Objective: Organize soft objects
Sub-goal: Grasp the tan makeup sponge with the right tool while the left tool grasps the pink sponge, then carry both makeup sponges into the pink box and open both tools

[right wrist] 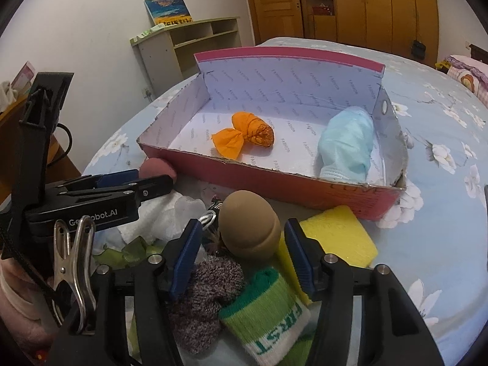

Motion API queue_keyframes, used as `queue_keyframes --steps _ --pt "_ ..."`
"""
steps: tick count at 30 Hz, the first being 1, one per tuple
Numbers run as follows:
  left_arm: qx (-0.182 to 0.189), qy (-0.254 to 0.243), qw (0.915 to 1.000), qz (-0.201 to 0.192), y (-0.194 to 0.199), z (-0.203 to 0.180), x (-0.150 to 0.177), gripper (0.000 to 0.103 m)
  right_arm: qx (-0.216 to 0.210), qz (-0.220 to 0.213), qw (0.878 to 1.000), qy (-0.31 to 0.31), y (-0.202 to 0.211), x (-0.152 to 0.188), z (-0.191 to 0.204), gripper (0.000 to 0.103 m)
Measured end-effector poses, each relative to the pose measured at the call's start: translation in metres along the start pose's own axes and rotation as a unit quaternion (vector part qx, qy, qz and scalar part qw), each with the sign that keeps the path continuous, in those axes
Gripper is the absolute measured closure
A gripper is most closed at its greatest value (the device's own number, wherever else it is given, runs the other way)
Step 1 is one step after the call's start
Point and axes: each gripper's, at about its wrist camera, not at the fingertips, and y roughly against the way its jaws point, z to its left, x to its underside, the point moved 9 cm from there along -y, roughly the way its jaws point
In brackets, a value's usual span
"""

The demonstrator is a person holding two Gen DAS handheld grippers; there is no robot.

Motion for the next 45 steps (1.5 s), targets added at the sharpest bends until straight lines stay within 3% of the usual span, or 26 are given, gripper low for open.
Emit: queue_keyframes --steps 7,11,15,30,45 --pt "0.003 0.001 1.0000 0.000 -0.004 -0.001 0.002 0.040 0.009 -0.003 1.000 -0.003 -0.006 0.000 -0.003 0.061" --pt "0.010 -0.003 0.9999 -0.009 0.000 -0.003 0.001 0.050 -0.001 -0.006 1.000 -0.012 -0.004 -0.001 -0.004 0.062" --pt "0.011 -0.008 0.9998 -0.014 0.005 -0.004 0.001 0.052 -0.005 -0.008 1.000 -0.021 -0.004 -0.002 -0.005 0.061" --pt "0.022 -0.023 0.9982 -0.051 0.042 -0.016 -0.005 0.053 -0.009 -0.046 0.999 -0.026 0.023 -0.010 -0.003 0.065" --pt "0.023 -0.032 0.9969 -0.067 0.050 -0.023 -0.027 0.053 -0.007 -0.067 0.998 -0.019 0.040 -0.026 -0.003 0.065"
